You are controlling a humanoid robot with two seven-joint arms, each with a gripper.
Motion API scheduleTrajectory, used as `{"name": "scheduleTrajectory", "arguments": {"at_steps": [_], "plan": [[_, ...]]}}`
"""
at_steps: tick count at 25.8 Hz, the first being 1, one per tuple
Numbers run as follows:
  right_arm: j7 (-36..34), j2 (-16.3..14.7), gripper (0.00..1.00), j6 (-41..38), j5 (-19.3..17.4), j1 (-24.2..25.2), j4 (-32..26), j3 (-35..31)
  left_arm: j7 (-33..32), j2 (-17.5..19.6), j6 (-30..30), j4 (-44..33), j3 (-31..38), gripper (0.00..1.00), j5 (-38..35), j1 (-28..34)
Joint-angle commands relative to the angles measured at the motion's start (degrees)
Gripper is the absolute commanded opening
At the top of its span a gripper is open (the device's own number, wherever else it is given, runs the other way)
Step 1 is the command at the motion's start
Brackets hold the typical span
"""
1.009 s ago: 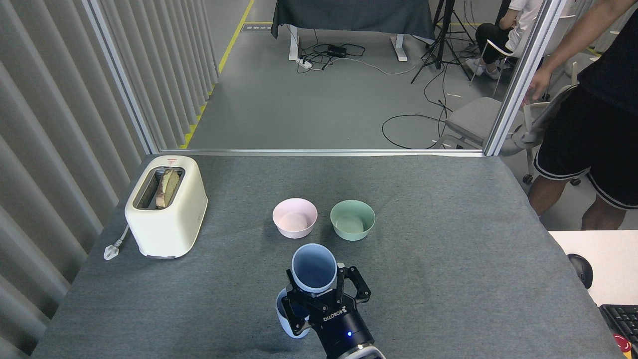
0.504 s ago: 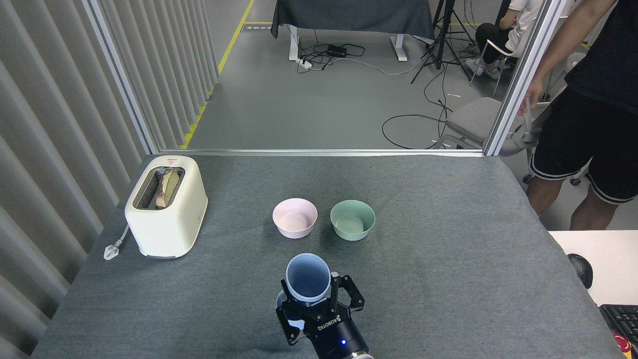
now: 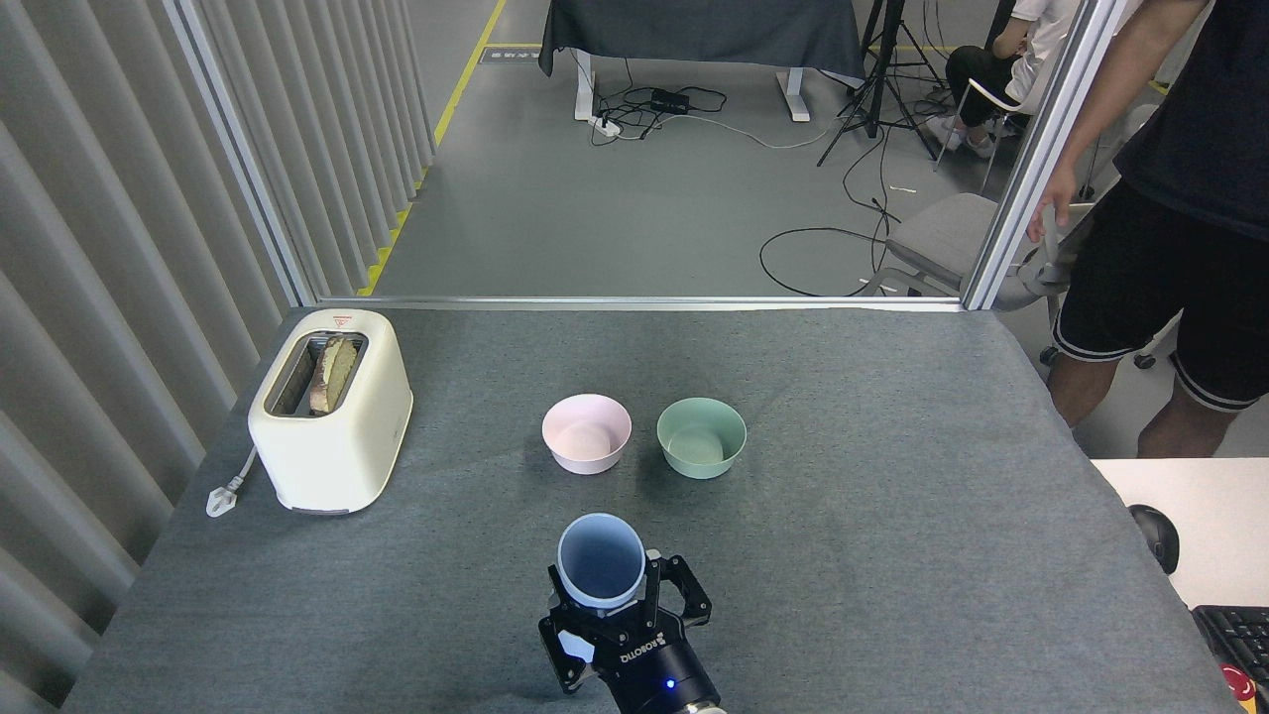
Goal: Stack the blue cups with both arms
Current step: 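Lower the held cup into the first blue cup with the right gripper, then open the right gripper and raise it away from the stacked cups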
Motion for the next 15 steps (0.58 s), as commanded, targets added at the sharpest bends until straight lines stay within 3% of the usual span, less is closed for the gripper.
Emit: {"name": "scheduleTrajectory", "arguments": {"at_steps": [1, 7, 8, 11, 15], "plan": [[0.0, 0.0, 0.73, -0.6, 0.0, 0.0, 0.6, -0.1, 0.0, 0.0, 0.1, 0.0, 0.0, 1.0, 0.0, 0.0], [-0.1, 0.3, 0.75, -0.7, -0.2, 0.0, 2.0, -0.2, 0.0, -0.1, 0.1, 0.0, 0.0, 1.0, 0.0, 0.0], [-0.1, 0.3, 0.78, -0.8, -0.4, 0.0, 2.1, -0.2, 0.0, -0.1, 0.1, 0.0, 0.0, 1.0, 0.0, 0.0], [-0.2, 0.4, 0.99, -0.7, -0.5, 0.0, 2.8, -0.1, 0.0, -0.1, 0.0, 0.0, 0.0, 1.0, 0.0, -0.1], [-5.5, 0.3, 1.0, -0.6, -0.7, 0.0, -0.1, -0.1, 0.0, -0.1, 0.1, 0.1, 0.1, 1.0, 0.1, -0.2]]}}
